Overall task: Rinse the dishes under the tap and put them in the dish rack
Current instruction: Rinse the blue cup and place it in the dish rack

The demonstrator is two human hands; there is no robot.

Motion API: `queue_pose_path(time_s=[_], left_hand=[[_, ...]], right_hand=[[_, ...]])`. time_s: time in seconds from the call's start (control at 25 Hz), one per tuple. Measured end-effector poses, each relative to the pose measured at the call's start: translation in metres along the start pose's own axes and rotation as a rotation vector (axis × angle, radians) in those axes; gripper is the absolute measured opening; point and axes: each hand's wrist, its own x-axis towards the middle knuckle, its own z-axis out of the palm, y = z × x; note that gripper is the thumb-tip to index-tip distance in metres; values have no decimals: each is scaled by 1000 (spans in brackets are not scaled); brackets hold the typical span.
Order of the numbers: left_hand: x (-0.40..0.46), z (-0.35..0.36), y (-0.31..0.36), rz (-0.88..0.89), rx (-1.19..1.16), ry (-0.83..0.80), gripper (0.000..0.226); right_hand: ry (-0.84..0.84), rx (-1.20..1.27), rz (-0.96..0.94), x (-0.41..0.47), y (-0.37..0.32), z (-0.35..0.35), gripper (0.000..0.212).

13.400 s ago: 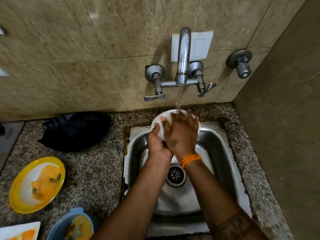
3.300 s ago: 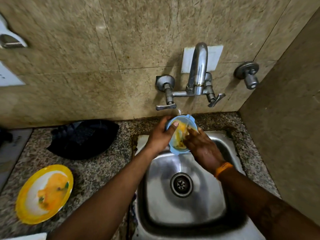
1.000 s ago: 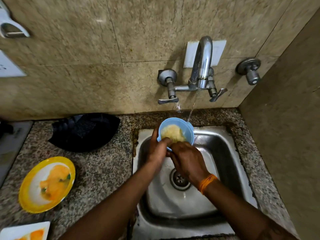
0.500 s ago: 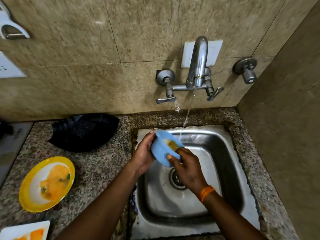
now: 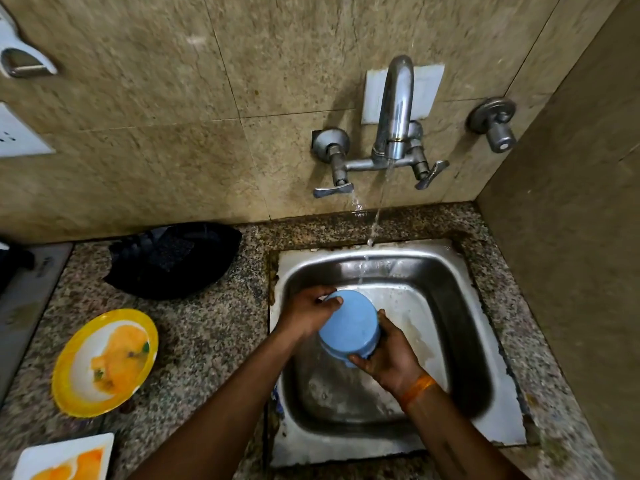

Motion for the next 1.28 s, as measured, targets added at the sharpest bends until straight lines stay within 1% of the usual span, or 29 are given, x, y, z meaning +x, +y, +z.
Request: queue_pose_path(time_s=[0.08,0.12,0.2,0.24,0.32,0.36,0.4,0.44,0.48,0.52,0.56,0.6,0.64,0.72,0.76,0.8,0.88,0.92,0.96,1.0,1.04,1.08,1.12,1.16,1.2,1.24,1.28], left_hand=[[0,1,3,-15,-21,1,38],[-1,1,3,-24,-33,8,37],[-3,1,4,-74,-71,3,42],[-3,1,6,-120,-93,-30,50],[0,-2,13,-218,-153,-126,76],[4,-3,18,-258,-220,-163,86],[10,-5,25,-293,-315,-194,91],[17,-6,33,-317,-429,-228,90],[24,-6,41,-329,-532,-257,85],[30,-4,49,-324,-602,-259,79],[35,-1,56,-301,-640,-232,73],[39,3,61,-264,-664,-193,67],[41,9,67,-217,-678,-152,62],[43,19,76,-114,-696,-76,52],[44,23,79,-56,-701,-44,46],[45,26,82,6,-699,-10,38],[45,32,88,123,-634,45,26],[45,37,88,171,-594,51,26],[44,41,88,215,-566,44,26],[43,45,88,253,-552,35,26],[44,44,86,282,-535,37,24],[46,40,86,301,-516,58,22],[49,33,86,312,-498,86,22],[51,25,84,314,-483,105,24],[52,19,82,311,-469,112,30],[53,16,80,318,-452,116,37],[52,17,78,338,-431,125,42]], right_hand=[[-1,-11,-25,-3,-4,-1,55],[-9,-33,-41,-5,-4,0,54],[6,-159,-102,-11,-7,7,46],[37,-262,-169,-15,-10,11,42],[60,-547,-403,-26,-21,22,42],[46,-755,-570,-31,-27,26,43],[29,-1003,-763,-34,-34,29,42],[19,-1266,-962,-35,-42,31,35],[13,-1505,-1158,-37,-51,34,24],[1,-1682,-1305,-39,-60,36,13],[-1,-1793,-1376,-42,-69,40,12],[27,-1873,-1387,-45,-78,44,15],[118,-1966,-1365,-47,-85,48,19],[410,-2195,-1278,-49,-95,58,30],[525,-2287,-1226,-49,-96,63,36],[593,-2339,-1168,-49,-96,69,43],[630,-2361,-1041,-46,-98,84,62],[588,-2342,-988,-44,-100,93,67],[490,-2283,-993,-40,-102,101,66],[353,-2155,-1053,-35,-102,107,62],[199,-1941,-1102,-32,-100,109,58],[45,-1690,-1107,-31,-97,106,54],[-94,-1533,-1097,-29,-94,100,53],[-194,-1528,-1098,-29,-92,89,55],[-242,-1647,-1114,-28,-94,75,58],[-239,-1860,-1159,-25,-102,63,63],[-166,-2170,-1233,-20,-113,53,68]])
